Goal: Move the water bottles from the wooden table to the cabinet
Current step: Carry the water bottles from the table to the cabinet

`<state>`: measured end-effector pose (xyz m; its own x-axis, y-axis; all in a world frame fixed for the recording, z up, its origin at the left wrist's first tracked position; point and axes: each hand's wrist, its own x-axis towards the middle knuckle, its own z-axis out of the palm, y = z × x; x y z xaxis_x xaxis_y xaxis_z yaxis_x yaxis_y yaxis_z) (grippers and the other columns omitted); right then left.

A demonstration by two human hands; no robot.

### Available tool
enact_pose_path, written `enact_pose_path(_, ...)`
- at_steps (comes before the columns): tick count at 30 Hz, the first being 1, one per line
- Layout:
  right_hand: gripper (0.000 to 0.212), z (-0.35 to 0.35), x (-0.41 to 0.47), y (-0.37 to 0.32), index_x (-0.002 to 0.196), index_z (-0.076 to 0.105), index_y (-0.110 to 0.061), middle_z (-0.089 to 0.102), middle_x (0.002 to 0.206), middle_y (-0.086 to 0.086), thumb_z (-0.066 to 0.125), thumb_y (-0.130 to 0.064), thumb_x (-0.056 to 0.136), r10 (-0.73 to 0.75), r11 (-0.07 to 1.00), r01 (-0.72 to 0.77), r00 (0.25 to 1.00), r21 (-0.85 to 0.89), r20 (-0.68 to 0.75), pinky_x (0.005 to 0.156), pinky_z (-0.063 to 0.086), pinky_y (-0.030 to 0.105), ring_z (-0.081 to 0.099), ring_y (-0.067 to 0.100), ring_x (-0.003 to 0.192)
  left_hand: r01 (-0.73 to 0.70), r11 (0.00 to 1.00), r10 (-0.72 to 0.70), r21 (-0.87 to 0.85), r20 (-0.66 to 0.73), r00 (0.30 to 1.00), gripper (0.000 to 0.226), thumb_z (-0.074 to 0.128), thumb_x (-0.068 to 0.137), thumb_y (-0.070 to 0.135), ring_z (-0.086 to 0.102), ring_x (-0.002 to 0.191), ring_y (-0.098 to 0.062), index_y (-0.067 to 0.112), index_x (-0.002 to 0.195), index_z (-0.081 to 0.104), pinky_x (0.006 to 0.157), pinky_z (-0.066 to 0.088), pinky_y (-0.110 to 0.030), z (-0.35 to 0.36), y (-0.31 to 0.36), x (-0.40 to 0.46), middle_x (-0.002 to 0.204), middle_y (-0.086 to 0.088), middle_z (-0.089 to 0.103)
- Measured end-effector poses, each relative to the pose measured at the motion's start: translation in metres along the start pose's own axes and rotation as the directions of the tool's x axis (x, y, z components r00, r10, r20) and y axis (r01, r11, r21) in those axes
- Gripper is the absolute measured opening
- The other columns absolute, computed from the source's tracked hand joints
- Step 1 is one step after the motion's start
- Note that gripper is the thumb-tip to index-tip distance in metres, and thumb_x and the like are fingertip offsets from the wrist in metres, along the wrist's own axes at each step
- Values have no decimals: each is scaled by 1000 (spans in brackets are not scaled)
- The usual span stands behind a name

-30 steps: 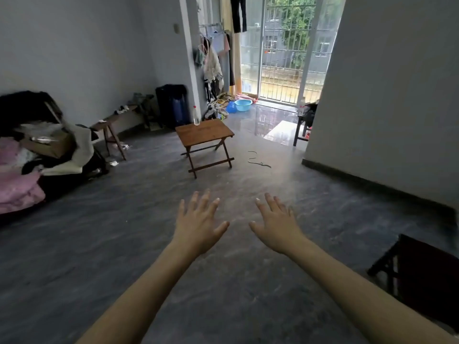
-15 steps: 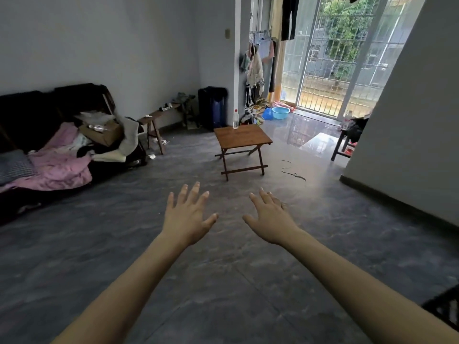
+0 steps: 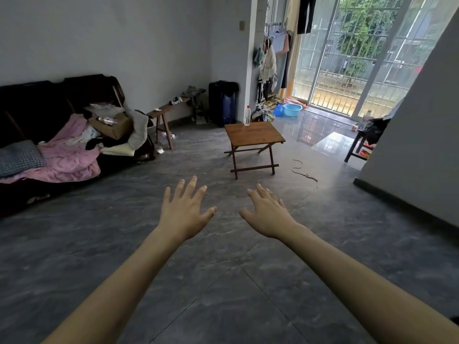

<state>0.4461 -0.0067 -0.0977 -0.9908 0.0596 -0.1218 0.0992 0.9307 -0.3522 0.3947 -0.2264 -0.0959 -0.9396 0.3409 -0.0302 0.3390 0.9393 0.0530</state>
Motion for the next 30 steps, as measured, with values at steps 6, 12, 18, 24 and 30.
enact_pose_path(6, 74, -6, 65, 15, 157, 18, -23, 5, 168, 8, 42, -55, 94, -30, 1000, 30, 999, 10, 29, 122, 12, 57, 3, 30, 154, 22, 1000, -22, 7, 33, 999, 75, 30, 100, 69, -6, 160, -26, 32, 163, 14, 126, -1, -55, 5, 6, 58, 174, 1, -7)
enact_pose_path(12, 73, -32, 145, 40, 157, 19, -23, 5, 168, 8, 42, -53, 95, -54, 998, 53, 998, 31, 33, 122, 12, 57, 4, 30, 153, 53, 999, -53, 1, 40, 998, 75, 31, 100, 69, -5, 160, -26, 31, 163, 15, 127, 1, -56, -1, 17, 139, 174, 1, -6)
enact_pose_path(18, 72, -53, 214, 62, 158, 18, -23, 5, 168, 7, 42, -52, 97, -88, 996, 86, 994, 32, 65, 122, 11, 57, 3, 29, 154, 91, 996, -90, -17, 41, 995, 74, 31, 100, 69, -6, 160, -25, 33, 163, 15, 126, -2, -54, -10, 30, 213, 174, 3, -8)
enact_pose_path(24, 73, -55, 277, 65, 158, 17, -23, 4, 168, 6, 42, -53, 96, -107, 994, 105, 989, 23, 105, 122, 10, 56, 3, 28, 154, 114, 993, -112, -32, 40, 993, 73, 32, 100, 68, -7, 160, -25, 32, 163, 16, 126, -3, -54, -20, 24, 274, 174, 3, -8)
enact_pose_path(30, 74, -52, 360, 49, 157, 19, -23, 5, 168, 6, 44, -54, 94, -148, 989, 148, 982, 8, 113, 121, 11, 57, 4, 29, 153, 151, 987, -148, -47, 47, 988, 74, 31, 100, 68, -6, 160, -25, 32, 163, 16, 126, -2, -54, -10, -14, 338, 174, 3, -8)
